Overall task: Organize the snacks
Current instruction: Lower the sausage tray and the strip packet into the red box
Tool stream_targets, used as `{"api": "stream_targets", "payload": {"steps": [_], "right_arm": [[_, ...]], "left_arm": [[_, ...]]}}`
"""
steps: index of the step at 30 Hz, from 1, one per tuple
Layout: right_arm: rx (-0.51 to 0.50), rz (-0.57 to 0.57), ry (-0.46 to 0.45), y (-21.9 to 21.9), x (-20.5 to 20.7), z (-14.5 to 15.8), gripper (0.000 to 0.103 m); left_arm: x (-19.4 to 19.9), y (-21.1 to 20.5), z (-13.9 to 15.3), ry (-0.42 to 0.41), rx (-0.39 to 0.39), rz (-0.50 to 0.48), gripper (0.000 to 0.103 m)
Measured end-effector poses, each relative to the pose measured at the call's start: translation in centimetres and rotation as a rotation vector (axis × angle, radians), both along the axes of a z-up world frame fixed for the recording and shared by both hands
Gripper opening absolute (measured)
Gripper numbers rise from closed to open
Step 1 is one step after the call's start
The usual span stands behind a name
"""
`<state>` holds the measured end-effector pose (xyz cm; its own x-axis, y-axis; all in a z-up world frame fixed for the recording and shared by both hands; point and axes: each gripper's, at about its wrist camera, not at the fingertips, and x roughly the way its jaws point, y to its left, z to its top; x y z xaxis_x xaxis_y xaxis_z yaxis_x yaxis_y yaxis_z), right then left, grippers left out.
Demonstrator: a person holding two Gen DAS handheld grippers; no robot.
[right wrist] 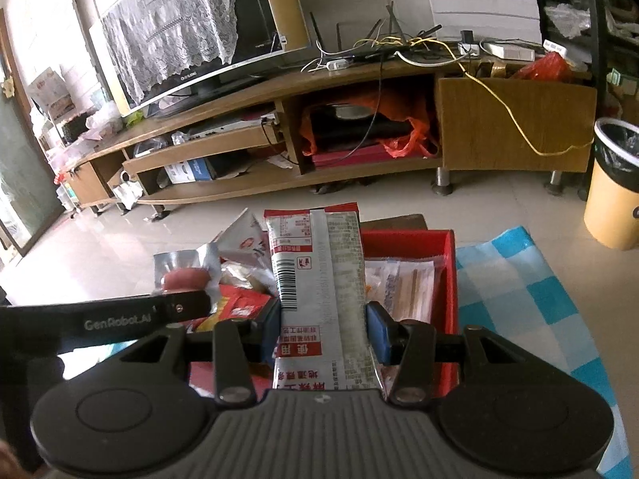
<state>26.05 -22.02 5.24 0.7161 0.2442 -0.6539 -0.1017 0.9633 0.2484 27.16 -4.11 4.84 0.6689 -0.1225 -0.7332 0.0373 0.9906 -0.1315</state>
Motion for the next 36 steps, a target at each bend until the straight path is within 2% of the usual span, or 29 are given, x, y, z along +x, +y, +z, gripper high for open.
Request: {"api": "stream_targets", "payload": {"steps": [10, 11, 13, 16, 22, 29, 33, 36], "right_arm": [[-0.020, 0.001, 0.012, -0.2, 1.5, -1.3, 0.043], [-0.018, -0.001, 0.013, -0.2, 1.6, -1.4, 0.042], [-0.023, -0.003, 0.010, -0.2, 2.0, -1.6, 0.042], [-0.015, -0.009, 0.009, -0.2, 2.5, -2.1, 0.042], [-0.052, -0.006, 0.024, 0.3, 3.5, -3.8, 0.043], [-0.096, 0.006, 0.010, 1.3, 3.7, -4.1, 0.044], [-0.088, -0.015, -0.006, 1.0, 3.3, -3.3, 0.044], [-0.080, -0.029, -0.016, 0.8, 3.2, -2.7, 0.044]], "left_arm": [[1.7, -0.7, -1.3, -0.003, 0.044, 0.007, 0.068], [1.8, -0.8, -1.5, -0.003, 0.046, 0.005, 0.061], [2.1, -1.1, -1.8, -0.001, 0.060, -0.004, 0.036], [2.9, -0.8, -2.5, 0.029, 0.022, -0.002, 0.043], [3.3, -1.0, -3.8, 0.051, 0.034, -0.002, 0.043], [2.8, -1.2, -3.3, 0.029, 0.067, 0.007, 0.059], [1.9, -1.3, -2.3, 0.001, 0.101, 0.011, 0.063], [1.3, -1.2, -1.5, -0.017, 0.114, 0.017, 0.070]]}}
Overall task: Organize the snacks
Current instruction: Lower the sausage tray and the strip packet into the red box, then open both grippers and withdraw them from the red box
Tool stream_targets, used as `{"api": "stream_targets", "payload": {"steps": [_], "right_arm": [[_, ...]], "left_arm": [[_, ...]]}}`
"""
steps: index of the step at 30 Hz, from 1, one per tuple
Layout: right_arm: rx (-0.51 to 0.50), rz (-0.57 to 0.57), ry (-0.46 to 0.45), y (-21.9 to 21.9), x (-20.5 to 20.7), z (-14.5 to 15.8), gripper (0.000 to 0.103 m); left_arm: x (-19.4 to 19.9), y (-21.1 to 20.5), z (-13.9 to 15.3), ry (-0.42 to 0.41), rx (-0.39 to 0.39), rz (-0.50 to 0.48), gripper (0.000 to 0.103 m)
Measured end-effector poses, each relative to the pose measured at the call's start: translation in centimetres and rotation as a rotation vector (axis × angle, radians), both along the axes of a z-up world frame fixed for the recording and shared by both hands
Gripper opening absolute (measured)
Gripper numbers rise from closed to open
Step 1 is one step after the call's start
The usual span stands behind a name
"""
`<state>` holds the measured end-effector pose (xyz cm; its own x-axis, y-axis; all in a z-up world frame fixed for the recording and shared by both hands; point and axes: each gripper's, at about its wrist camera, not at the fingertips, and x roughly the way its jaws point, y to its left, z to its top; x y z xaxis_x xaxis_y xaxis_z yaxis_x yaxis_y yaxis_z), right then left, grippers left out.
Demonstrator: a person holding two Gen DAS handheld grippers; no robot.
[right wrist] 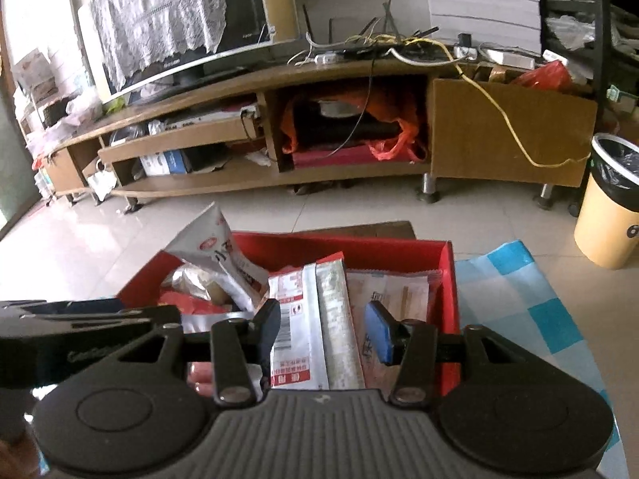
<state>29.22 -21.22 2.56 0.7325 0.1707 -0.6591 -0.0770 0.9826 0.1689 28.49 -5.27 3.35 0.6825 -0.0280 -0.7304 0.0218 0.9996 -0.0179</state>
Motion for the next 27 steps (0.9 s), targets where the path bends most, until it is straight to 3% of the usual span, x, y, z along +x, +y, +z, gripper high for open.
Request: {"api": "stream_targets", "payload": {"steps": [8, 19, 27], "right_arm": [[0.009, -0.002, -0.021, 0.1, -1.1, 2.2, 0.044], [-0.005, -0.001, -0.048, 0.0, -4.1, 4.6, 0.045], [-0.013, -0.005, -0.039, -0.4, -5.7, 4.7, 0.045]], "left_arm": [[-2.0, 0.2, 2.0, -0.056, 0.046, 0.026, 0.086], [-4.7, 0.6, 3.3, -0.068, 0.035, 0.027, 0.089], [-6.1, 0.5, 4.2, -0.091, 0.037, 0.022, 0.092]]}}
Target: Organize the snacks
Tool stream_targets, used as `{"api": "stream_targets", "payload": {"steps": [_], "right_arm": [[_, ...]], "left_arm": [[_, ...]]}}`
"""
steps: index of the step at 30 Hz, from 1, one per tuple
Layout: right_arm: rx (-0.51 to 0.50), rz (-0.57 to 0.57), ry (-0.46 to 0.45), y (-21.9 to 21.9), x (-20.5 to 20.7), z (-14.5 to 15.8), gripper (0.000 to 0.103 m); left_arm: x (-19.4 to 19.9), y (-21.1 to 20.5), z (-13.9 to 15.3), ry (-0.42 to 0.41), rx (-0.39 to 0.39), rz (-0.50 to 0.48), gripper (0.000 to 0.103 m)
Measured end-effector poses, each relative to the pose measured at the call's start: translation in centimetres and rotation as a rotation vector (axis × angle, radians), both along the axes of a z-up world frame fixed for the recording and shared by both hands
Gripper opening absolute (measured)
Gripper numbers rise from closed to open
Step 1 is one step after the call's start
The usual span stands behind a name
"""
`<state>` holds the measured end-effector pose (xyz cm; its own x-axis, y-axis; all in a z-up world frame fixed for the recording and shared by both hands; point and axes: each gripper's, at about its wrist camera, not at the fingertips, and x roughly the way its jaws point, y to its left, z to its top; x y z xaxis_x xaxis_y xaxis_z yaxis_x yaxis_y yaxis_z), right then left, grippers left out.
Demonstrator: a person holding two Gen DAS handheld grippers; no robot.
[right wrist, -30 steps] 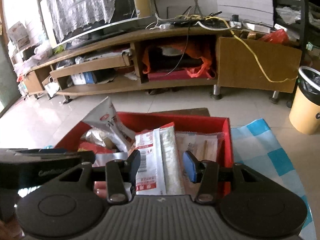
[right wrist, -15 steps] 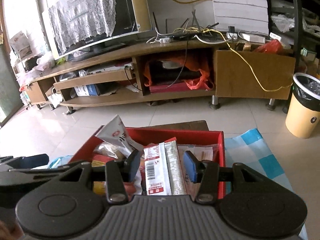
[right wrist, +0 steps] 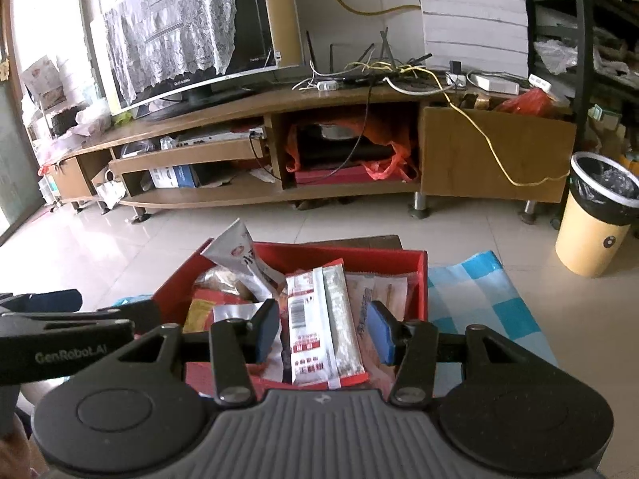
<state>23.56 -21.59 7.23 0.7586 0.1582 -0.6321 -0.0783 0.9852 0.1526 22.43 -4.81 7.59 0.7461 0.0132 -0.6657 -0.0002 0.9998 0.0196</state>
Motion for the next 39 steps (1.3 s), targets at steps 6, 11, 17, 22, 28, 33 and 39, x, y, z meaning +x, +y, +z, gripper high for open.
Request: {"api": "stream_targets", "payload": {"steps": [6, 11, 17, 22, 28, 33, 39], "right_arm": [[0.024, -0.002, -0.014, -0.1, -1.2, 0.8, 0.048], [0.025, -0.010, -0.022, -0.2, -2.4, 1.2, 0.051], [0.019, -0.010, -0.018, -0.2, -4.0, 1.3, 0.051], [0.027, -0.027, -0.006, -0.6, -5.2, 1.3, 0.051], [0.043, -0.045, 0.012, -1.1, -6.8, 1.3, 0.052], [0.034, -0.041, 0.020, -0.8, -8.3, 1.3, 0.053], [0.036, -0.037, 0.031, -0.4, -10.4, 1.3, 0.057]], "left_arm": [[-0.8, -0.2, 0.0, 0.005, 0.000, -0.005, 0.093], [-1.7, 0.0, 0.2, 0.005, -0.015, -0.006, 0.096], [-2.7, -0.2, 0.3, 0.000, -0.016, -0.009, 0.102], [-3.8, -0.2, 0.2, 0.010, -0.016, -0.010, 0.102], [-5.2, -0.2, 0.1, 0.024, -0.013, -0.003, 0.103], [-6.6, -0.2, 0.2, 0.030, -0.003, -0.010, 0.103], [-8.5, 0.0, -0.4, 0.055, 0.002, -0.024, 0.103]]}}
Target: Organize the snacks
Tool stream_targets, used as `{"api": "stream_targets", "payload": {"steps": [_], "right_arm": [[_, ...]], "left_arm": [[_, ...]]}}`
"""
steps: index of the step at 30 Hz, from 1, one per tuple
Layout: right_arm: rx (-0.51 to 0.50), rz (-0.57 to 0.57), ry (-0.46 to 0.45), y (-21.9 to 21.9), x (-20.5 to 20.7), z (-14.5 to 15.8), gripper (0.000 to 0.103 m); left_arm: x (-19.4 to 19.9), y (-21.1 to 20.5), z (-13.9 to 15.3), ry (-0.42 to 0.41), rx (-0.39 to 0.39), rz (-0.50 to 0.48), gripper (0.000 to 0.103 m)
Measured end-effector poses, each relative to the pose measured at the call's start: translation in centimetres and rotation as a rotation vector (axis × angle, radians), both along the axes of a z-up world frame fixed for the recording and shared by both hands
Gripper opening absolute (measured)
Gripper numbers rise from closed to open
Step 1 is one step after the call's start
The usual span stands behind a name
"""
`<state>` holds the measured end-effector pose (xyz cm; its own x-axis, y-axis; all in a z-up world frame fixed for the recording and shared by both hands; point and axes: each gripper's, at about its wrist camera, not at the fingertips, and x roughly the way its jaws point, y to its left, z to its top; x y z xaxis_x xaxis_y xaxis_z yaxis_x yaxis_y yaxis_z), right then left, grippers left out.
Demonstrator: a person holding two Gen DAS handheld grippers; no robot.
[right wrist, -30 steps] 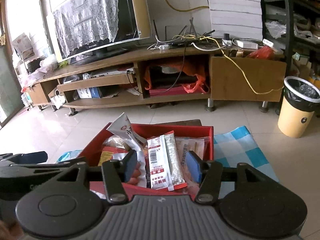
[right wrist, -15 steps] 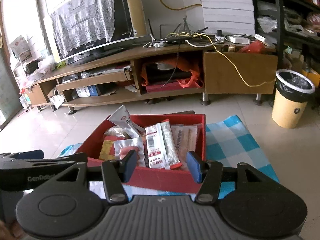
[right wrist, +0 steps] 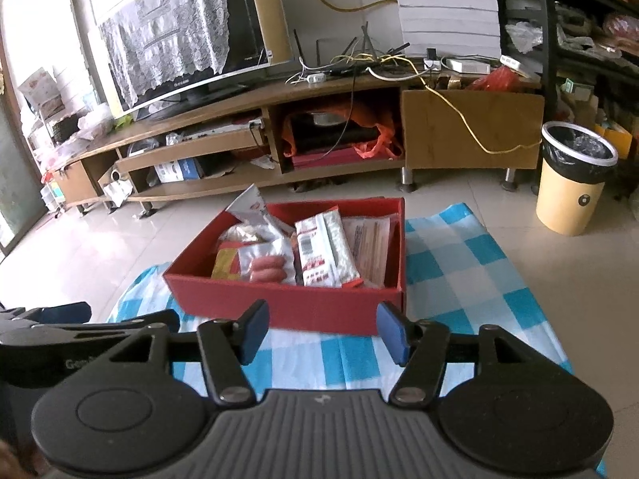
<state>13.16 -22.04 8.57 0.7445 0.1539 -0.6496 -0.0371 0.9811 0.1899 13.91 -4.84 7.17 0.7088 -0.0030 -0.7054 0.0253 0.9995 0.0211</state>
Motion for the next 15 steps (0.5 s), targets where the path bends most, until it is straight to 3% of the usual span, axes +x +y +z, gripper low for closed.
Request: {"api": "stream_targets", "payload": {"steps": [6, 15], "right_arm": [[-0.039, 0.001, 0.024, 0.6, -2.3, -0.7, 0.057], [-0.018, -0.002, 0.031, 0.9, -4.8, -0.3, 0.057]], "left_arm": [[-2.0, 0.3, -0.2, 0.012, 0.019, -0.014, 0.103], [-4.6, 0.6, -0.6, 0.042, -0.005, -0.015, 0.103]]}}
